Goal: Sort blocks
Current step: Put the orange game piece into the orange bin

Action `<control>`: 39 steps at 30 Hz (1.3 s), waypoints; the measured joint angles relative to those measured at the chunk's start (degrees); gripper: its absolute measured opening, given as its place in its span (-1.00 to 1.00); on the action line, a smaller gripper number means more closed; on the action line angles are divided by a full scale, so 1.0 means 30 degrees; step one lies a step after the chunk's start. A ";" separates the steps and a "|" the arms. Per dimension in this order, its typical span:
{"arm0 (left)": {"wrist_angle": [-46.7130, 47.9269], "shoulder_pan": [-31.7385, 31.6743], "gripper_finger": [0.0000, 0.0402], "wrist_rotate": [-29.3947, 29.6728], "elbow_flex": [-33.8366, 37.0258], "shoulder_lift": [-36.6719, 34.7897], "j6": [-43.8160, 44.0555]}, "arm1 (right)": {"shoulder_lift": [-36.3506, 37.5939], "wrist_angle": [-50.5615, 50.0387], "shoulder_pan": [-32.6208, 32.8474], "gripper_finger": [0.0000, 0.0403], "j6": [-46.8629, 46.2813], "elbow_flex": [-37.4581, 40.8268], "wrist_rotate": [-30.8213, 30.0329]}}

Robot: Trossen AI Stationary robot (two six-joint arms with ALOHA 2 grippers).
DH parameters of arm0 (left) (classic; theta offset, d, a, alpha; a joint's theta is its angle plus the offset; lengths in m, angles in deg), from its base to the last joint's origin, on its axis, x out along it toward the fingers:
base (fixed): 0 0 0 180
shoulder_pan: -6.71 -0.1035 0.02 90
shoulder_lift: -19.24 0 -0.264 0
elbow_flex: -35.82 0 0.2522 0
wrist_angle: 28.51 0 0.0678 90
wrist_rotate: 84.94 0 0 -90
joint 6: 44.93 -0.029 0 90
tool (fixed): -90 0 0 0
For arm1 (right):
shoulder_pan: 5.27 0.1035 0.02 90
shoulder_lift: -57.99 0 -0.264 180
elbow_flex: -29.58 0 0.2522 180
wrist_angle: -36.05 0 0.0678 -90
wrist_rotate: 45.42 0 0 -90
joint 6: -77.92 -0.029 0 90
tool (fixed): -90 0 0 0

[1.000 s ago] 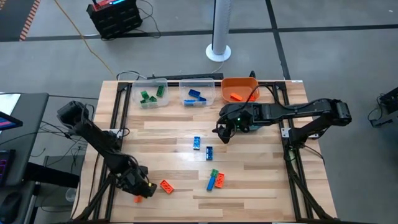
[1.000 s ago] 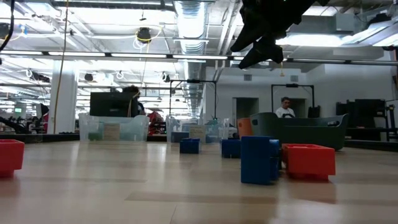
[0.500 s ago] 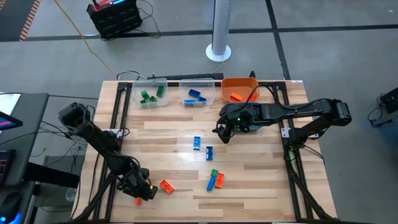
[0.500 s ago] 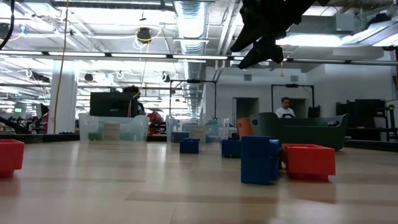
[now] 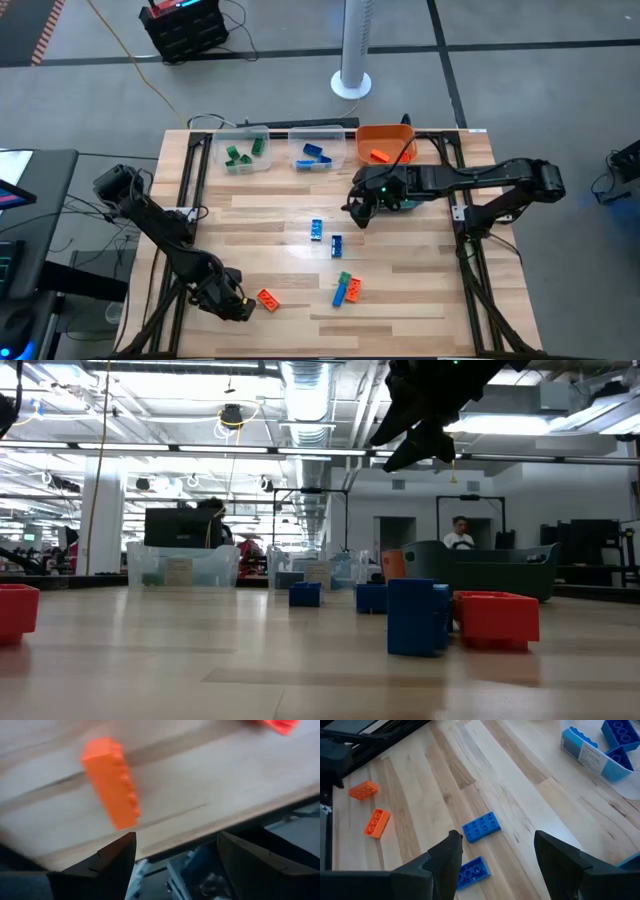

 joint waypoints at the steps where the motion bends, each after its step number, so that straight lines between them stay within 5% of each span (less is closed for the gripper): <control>1: 0.0551 0.0039 0.37 -0.0085 -0.0045 -0.0001 0.0051 | 0.0000 0.0000 0.0000 0.27 -0.0004 -0.0003 0.0000; 8: 0.4077 0.0081 0.37 0.0079 0.0012 0.0036 -0.0332 | -0.0001 0.0000 0.0007 0.27 -0.0007 0.0001 0.0011; 27: -0.0757 0.0095 0.29 0.0628 0.3725 0.0028 -0.0168 | -0.0001 0.0001 -0.0181 0.27 -0.0142 -0.0006 0.0027; 33: -0.0888 0.0095 0.03 0.0852 0.3916 0.0021 -0.0520 | -0.0001 0.0000 -0.0255 0.27 -0.0073 0.0001 0.0034; 39: -0.1271 0.0051 -0.47 0.1266 0.3916 -0.0044 -0.0938 | -0.0001 0.0000 -0.0255 0.27 -0.0051 0.0001 0.0030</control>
